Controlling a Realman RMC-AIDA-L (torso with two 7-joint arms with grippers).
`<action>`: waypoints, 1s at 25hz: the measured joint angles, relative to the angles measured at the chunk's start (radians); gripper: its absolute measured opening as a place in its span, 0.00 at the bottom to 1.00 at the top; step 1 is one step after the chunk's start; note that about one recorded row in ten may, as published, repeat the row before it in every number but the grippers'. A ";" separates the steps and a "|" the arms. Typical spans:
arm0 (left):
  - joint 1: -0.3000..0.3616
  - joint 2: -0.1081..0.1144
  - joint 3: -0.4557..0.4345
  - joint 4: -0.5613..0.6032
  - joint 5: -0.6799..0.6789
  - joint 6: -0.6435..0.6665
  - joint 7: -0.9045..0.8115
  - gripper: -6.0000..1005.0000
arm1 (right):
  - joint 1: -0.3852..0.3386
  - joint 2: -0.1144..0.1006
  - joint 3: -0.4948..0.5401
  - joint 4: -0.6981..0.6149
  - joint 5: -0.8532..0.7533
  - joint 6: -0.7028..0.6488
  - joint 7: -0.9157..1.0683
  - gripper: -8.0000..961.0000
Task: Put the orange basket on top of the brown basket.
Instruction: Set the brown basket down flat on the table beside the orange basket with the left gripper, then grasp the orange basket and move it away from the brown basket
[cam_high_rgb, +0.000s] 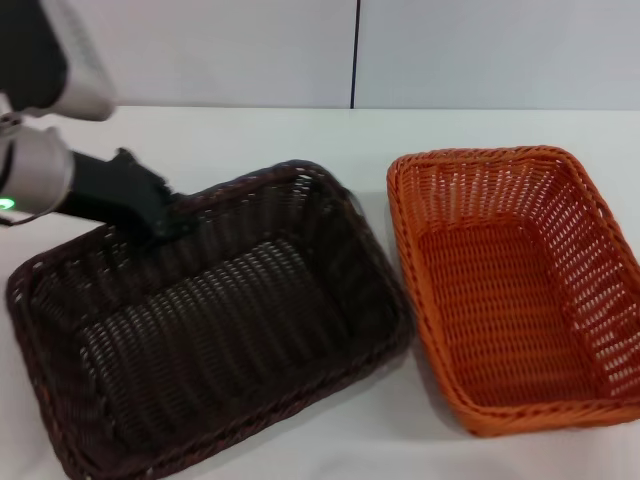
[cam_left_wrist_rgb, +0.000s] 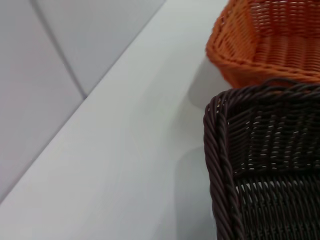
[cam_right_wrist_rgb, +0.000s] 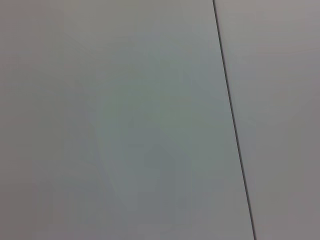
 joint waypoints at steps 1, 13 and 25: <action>-0.016 0.000 0.001 0.017 0.000 0.004 0.013 0.22 | -0.001 0.000 -0.002 -0.001 0.000 0.001 0.000 0.84; -0.048 -0.005 0.097 0.075 -0.009 0.155 0.089 0.21 | 0.002 -0.001 -0.009 -0.002 0.000 0.002 0.000 0.84; 0.029 -0.012 0.244 -0.129 -0.073 0.401 0.046 0.48 | 0.004 -0.003 -0.005 -0.027 0.003 -0.004 0.000 0.84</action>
